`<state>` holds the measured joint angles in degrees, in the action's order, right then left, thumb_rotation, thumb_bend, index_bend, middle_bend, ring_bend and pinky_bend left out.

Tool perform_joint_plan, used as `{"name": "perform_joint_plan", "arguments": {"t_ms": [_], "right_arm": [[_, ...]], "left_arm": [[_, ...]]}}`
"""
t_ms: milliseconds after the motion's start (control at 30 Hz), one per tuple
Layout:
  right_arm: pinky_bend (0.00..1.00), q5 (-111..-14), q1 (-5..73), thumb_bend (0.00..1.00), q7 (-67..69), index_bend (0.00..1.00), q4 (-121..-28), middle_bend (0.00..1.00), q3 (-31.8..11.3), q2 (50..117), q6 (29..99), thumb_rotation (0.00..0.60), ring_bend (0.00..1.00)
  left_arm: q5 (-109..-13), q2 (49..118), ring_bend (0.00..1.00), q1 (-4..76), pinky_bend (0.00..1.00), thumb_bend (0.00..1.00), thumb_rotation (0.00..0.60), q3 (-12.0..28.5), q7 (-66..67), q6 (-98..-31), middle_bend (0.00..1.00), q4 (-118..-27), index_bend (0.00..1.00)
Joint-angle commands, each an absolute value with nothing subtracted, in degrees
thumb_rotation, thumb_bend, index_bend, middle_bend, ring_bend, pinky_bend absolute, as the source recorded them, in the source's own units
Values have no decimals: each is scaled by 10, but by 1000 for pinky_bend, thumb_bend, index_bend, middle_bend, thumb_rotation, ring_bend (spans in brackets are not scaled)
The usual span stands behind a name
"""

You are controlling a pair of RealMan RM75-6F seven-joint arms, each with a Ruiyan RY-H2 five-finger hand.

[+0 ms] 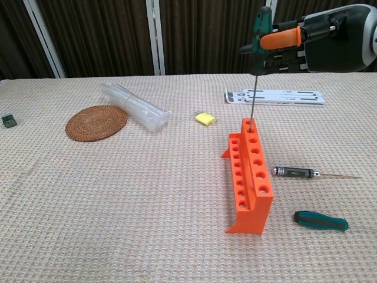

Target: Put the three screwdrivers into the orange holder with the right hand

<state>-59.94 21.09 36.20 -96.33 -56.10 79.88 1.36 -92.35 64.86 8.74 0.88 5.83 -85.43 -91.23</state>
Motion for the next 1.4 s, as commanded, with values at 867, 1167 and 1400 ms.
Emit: {"name": "perform_joint_plan", "arguments": {"t_ms": [867,1167,1400], "right_arm": [[0,-569,220,528,309,588,-929,210,-560,818,7,600,3],[0,-605,198,532,270,591,-947,217,-548,843,47,600,2],[0,-665,181,530,256,592,-959,220,-525,870,97,600,1]], "left_arm": [[-922,650,0,85,0,142,600,7,58,-855,0,-912,153],[-922,651,0,85,0,143,600,6,56,-854,0,-909,153],[-923,652,0,86,0,143,600,6,54,-854,0,-907,153]]}}
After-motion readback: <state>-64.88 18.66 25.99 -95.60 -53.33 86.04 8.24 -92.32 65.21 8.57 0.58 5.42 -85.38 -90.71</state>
